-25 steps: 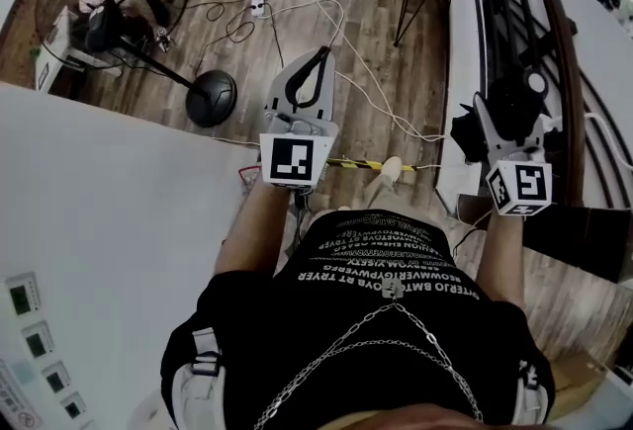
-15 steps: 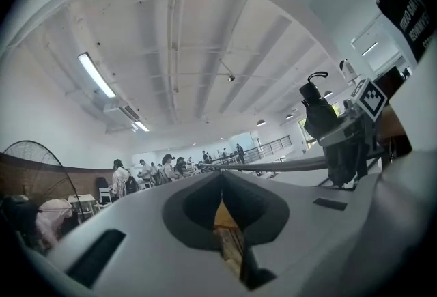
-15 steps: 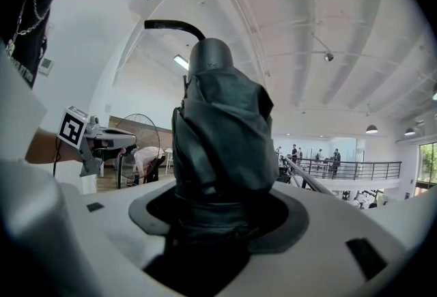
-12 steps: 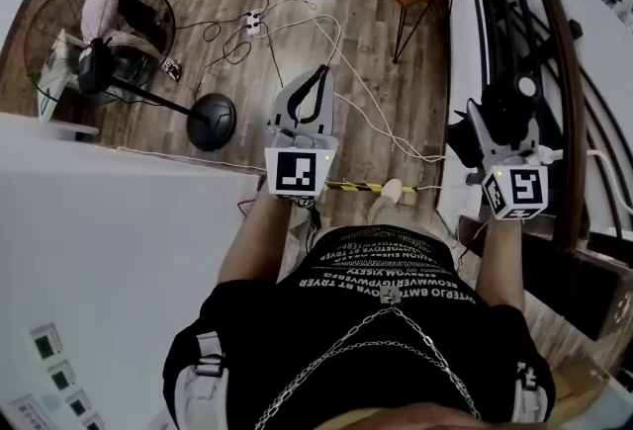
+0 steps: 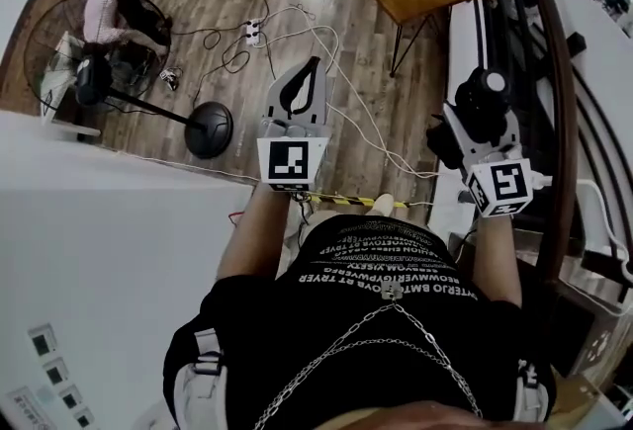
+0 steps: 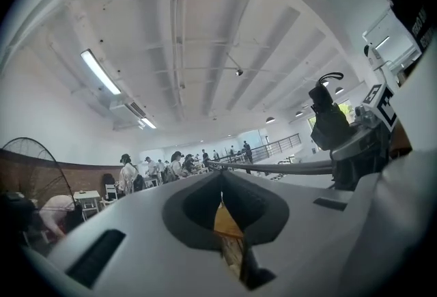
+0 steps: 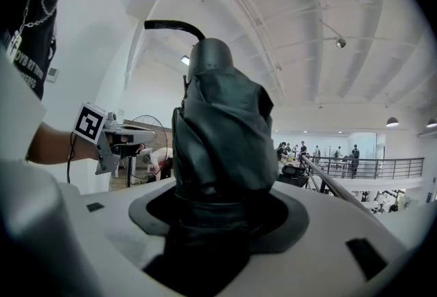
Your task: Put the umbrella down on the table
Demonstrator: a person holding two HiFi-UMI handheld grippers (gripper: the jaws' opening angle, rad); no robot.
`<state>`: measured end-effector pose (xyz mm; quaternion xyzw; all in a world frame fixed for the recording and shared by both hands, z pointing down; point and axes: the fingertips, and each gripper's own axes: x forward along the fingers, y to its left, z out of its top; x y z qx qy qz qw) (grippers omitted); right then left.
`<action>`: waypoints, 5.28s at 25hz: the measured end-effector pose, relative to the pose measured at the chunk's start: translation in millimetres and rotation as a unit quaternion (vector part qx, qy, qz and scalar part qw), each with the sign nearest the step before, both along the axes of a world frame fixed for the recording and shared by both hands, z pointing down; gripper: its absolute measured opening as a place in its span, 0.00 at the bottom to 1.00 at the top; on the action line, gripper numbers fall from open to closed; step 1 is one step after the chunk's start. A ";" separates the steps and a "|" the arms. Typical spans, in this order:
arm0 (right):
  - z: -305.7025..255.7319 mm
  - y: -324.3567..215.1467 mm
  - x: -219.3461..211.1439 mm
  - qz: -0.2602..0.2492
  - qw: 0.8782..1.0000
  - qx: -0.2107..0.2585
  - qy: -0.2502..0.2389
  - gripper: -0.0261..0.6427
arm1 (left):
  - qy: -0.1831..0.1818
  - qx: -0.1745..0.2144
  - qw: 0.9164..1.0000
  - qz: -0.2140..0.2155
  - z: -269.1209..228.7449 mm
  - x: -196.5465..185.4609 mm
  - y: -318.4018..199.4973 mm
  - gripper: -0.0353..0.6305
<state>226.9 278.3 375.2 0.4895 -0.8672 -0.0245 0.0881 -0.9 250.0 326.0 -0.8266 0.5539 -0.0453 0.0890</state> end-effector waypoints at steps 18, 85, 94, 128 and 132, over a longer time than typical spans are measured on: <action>-4.9 -60.1 -54.4 -0.081 0.997 -0.002 0.001 0.47 | 0.008 0.016 0.998 -0.063 -6.9 -52.1 -19.4 0.10; -0.2 -371.4 -200.8 -0.033 0.999 -0.023 0.036 0.47 | 0.013 -0.012 1.000 0.003 13.9 -193.6 -350.2 0.10; 5.5 -439.3 -186.1 -0.029 0.999 -0.027 0.031 0.47 | 0.017 -0.011 1.000 0.020 15.0 -168.9 -423.0 0.10; 13.6 -660.8 -104.7 -0.046 0.998 -0.051 0.015 0.47 | 0.008 -0.016 0.999 0.032 21.3 -59.9 -644.1 0.10; 19.3 -682.7 -111.5 -0.033 0.998 -0.061 0.008 0.47 | 0.007 -0.025 0.999 0.047 21.8 -60.8 -672.2 0.10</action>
